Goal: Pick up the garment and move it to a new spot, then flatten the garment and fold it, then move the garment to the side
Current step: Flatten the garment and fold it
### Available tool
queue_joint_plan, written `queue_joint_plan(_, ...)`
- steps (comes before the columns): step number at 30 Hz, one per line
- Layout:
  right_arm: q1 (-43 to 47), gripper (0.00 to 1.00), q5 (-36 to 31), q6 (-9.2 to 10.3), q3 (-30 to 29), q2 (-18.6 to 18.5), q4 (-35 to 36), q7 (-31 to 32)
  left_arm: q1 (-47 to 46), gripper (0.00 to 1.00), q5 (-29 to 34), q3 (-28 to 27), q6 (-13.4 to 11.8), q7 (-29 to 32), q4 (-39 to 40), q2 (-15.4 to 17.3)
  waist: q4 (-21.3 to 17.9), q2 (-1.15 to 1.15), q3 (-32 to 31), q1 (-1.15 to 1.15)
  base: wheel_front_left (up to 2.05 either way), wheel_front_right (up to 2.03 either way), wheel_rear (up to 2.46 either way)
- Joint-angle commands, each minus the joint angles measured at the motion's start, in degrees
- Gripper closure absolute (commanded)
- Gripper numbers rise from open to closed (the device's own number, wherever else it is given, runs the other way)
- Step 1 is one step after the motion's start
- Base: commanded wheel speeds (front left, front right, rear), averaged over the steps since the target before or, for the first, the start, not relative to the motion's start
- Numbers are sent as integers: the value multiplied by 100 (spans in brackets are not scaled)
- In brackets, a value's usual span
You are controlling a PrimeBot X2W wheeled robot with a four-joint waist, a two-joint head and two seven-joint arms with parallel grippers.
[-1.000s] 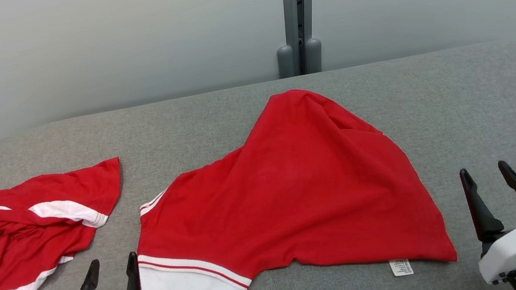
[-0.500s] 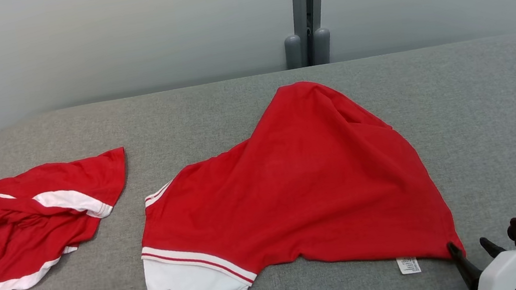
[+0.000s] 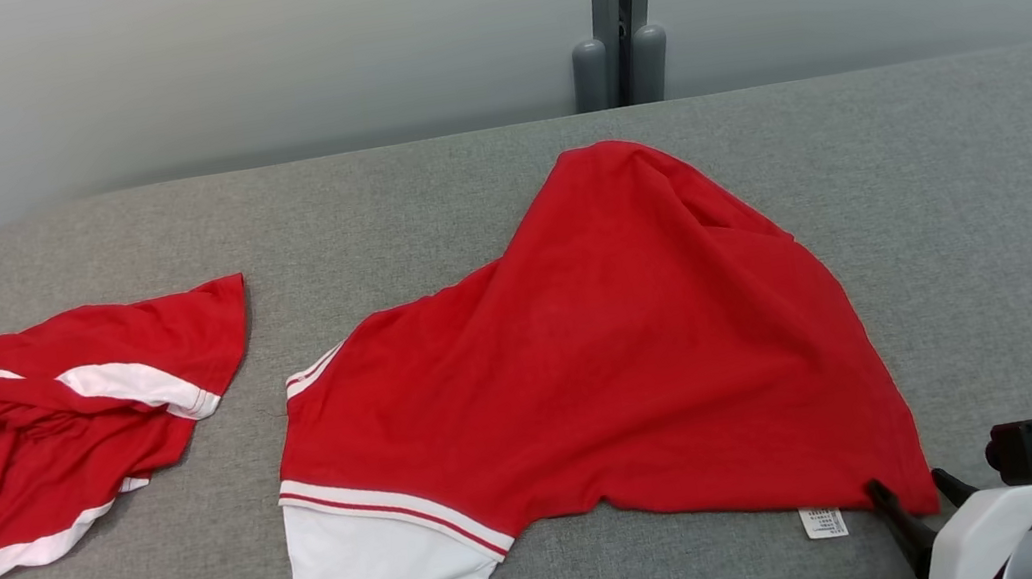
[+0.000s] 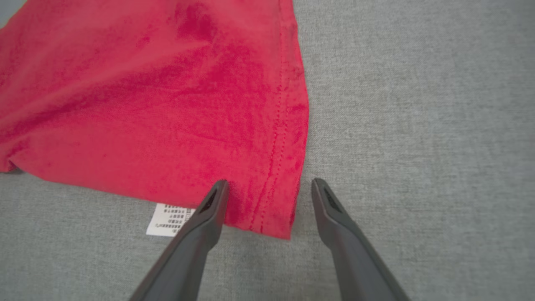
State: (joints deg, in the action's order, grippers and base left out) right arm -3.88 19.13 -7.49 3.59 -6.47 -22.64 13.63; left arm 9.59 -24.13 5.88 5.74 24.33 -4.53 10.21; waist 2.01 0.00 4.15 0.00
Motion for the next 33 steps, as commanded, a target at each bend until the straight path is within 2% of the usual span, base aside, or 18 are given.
queue_joint_plan(1, -77, 0, 39, -1, 21, -13, -21, -42, -154, 0, -13, -10, 13, -67, -163, 25, -11, 0, 22, 0, 0, 0, 0)
queue_joint_plan(10, -151, 0, 81, -1, 159, -2, -138, -79, -463, 0, -109, -42, 60, -347, -830, 82, -12, 0, 90, 0, 0, 0, 0)
queue_joint_plan(15, -192, 0, 134, -1, 239, -7, -220, -70, -641, 0, -264, 147, 122, -288, -1237, 62, -4, 0, 124, 0, 0, 0, 0)
queue_joint_plan(16, -203, 0, 153, -1, 253, -6, -233, -75, -666, 8, -310, 179, 125, -310, -1280, 54, -6, 0, 129, 0, 0, 0, 0)
queue_joint_plan(17, -212, 45, 168, -1, 267, -9, -250, -83, -700, 49, -340, 207, 134, -372, -1311, 56, -6, 0, 132, 0, 0, 0, 0)
queue_joint_plan(18, -218, 69, 175, -1, 277, -14, -264, -88, -745, 100, -367, 228, 143, -401, -1314, 68, -5, 0, 132, 0, 0, 0, 0)
queue_joint_plan(19, -221, 100, 195, -1, 288, -14, -276, -96, -764, 100, -408, 248, 151, -416, -1318, 81, -2, 0, 131, 0, 0, 0, 0)
queue_joint_plan(27, -290, 100, 309, -1, 346, -82, -141, -435, -704, 100, -636, 279, 171, -691, -1046, 250, -8, 0, 67, 0, 0, 0, 0)
queue_joint_plan(33, -261, 100, 539, -1, 280, -142, 247, -714, -681, 100, -755, 191, 159, -761, -292, 344, 4, 0, -1, 0, 0, 0, 0)
